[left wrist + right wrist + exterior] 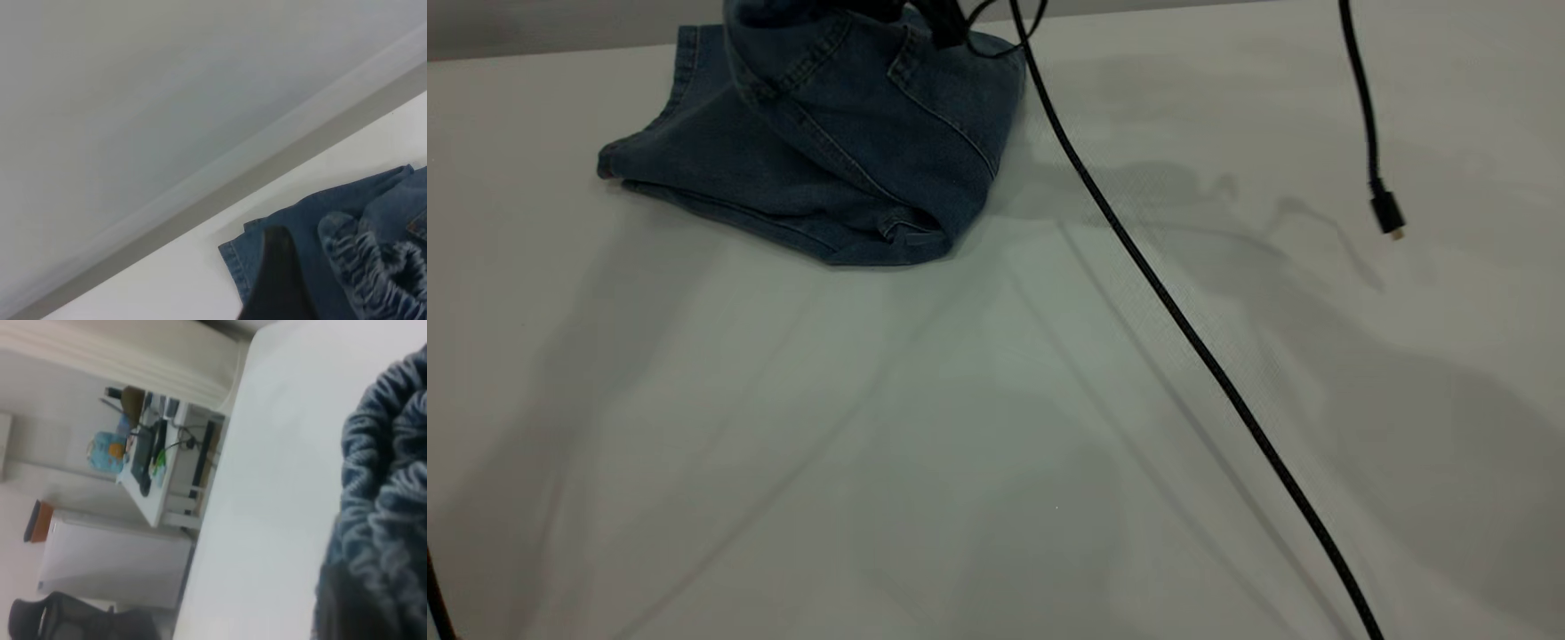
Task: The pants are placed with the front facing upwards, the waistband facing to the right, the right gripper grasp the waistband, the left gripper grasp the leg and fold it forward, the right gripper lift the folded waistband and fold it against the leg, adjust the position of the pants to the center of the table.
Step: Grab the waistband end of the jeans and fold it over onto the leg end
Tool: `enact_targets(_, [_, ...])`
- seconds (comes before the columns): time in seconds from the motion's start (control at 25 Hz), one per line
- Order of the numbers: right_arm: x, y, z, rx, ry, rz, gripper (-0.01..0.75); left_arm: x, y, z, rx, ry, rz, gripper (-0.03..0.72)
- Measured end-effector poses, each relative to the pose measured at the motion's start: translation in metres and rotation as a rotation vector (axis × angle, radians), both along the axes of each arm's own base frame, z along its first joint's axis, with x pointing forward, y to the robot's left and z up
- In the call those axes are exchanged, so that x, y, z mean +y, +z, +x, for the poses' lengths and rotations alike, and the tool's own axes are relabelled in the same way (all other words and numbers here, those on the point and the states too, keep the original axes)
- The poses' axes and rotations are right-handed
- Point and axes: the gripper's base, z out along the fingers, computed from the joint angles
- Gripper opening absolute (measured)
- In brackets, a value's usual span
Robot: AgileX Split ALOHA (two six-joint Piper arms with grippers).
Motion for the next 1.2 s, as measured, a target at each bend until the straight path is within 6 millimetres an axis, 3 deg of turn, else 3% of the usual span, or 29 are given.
enact_targets(0.28, [-0.001,0.002,0.001,-0.005,-0.003,0.001,0.492,0.000,0.000,0.000,0.000,0.001,0.000,0.481])
enact_targets(0.4, [-0.007,0.008,0.009,-0.031,-0.026,-0.012,0.598,0.000,-0.001,0.000,0.002,0.001,0.001,0.481])
enact_targets(0.52, [-0.024,0.015,0.021,-0.044,-0.032,-0.033,0.616,0.000,-0.001,0.001,0.003,0.003,-0.003,0.481])
enact_targets(0.72, [-0.076,0.029,0.049,-0.040,-0.056,-0.112,0.580,-0.001,-0.008,0.005,0.023,0.021,-0.021,0.481])
enact_targets(0.92, [-0.140,0.051,0.072,-0.015,-0.074,-0.254,0.574,-0.004,-0.033,0.014,0.098,0.046,-0.026,0.481])
enact_targets(1.2, [-0.218,0.090,0.083,-0.011,-0.122,-0.564,0.573,-0.011,-0.067,0.026,0.200,0.069,-0.070,0.481])
